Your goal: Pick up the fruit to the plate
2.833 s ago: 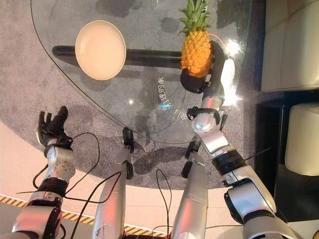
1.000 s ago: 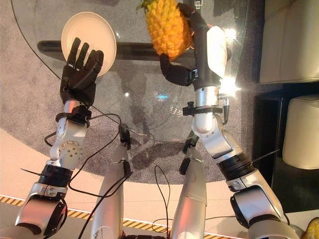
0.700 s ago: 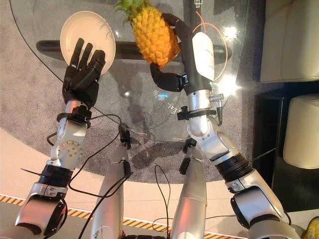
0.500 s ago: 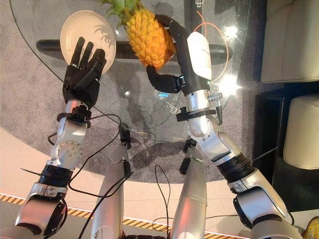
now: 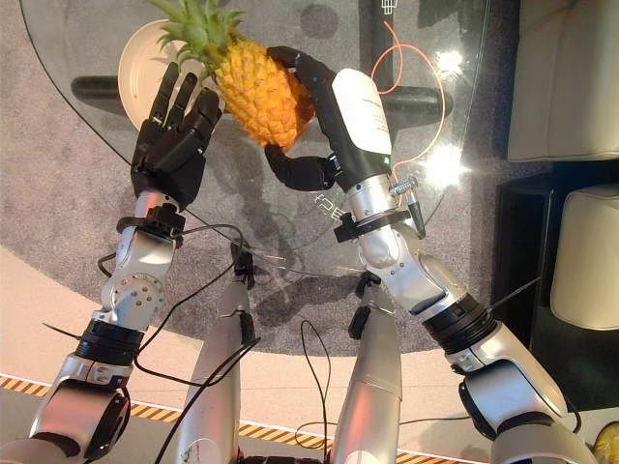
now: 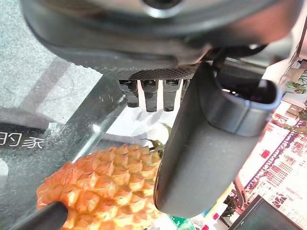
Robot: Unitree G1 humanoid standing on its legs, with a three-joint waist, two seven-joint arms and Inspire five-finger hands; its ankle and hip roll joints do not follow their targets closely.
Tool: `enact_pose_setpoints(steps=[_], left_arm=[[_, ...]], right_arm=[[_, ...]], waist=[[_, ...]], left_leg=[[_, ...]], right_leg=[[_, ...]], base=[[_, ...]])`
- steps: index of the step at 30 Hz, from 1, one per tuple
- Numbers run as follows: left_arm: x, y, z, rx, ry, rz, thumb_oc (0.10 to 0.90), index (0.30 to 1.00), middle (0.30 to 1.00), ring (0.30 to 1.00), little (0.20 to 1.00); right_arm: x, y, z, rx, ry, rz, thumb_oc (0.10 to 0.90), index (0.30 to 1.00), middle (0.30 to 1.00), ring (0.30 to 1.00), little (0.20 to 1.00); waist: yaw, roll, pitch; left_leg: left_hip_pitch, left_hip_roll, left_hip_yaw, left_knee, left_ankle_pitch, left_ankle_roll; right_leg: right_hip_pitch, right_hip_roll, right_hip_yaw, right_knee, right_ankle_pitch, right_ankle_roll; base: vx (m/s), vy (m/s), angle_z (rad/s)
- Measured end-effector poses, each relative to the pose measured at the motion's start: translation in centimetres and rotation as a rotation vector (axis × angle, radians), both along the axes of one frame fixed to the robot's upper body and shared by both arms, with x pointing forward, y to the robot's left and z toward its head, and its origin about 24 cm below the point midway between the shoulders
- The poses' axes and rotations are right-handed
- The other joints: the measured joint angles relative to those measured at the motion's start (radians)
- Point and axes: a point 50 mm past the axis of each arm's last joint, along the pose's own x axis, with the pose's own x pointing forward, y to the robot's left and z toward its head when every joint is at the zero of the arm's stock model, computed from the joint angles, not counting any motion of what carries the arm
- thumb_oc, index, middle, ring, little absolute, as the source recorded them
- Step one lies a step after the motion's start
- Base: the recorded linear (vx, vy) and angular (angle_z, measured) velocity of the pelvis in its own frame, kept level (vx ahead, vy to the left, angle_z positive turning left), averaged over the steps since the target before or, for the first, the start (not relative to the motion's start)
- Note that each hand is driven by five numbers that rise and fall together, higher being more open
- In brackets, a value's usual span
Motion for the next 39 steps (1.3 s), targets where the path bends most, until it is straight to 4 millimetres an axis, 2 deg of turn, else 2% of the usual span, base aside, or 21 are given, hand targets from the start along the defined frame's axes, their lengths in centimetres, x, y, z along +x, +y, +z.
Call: enact_pose_setpoints(steps=[12,26,39], left_arm=[[0.0,0.0,0.0,-0.084,-0.003,-0.064,0.8,0.9,0.9,0.9,0.9],[-0.4,-0.1,0.5,-0.178,-0.079,-0.144,0.8,0.9,0.9,0.9,0.9],[-0.5,0.0,0.4,-0.188,-0.105,-0.136,0.8,0.9,0.9,0.9,0.9]], right_arm=[[0.0,0.4,0.7,-0.014,-0.015,0.014,0.1,0.3,0.3,0.3,0.2],[0.0,0.9,0.2,-0.046,0.007,0.037,0.1,0.3,0.3,0.3,0.2],[0.0,1.1,0.6,-0.054,-0.001,0.044,0.1,0.3,0.3,0.3,0.2]], waist=[[0.001,0.0,0.0],[0.0,0.0,0.0],[-0.001,0.0,0.0]], left_leg=[[0.0,-0.001,-0.001,0.0,0.001,0.0],[0.0,-0.002,-0.001,-0.001,0.001,0.0],[0.0,-0.003,-0.001,-0.001,0.001,0.0]], right_leg=[[0.0,-0.001,-0.001,0.001,0.0,0.0],[0.0,-0.003,-0.001,0.001,0.0,0.0],[0.0,-0.003,-0.002,0.001,0.0,0.0]], base=[[0.0,0.0,0.0],[0.0,0.0,0.0],[0.0,0.0,0.0]])
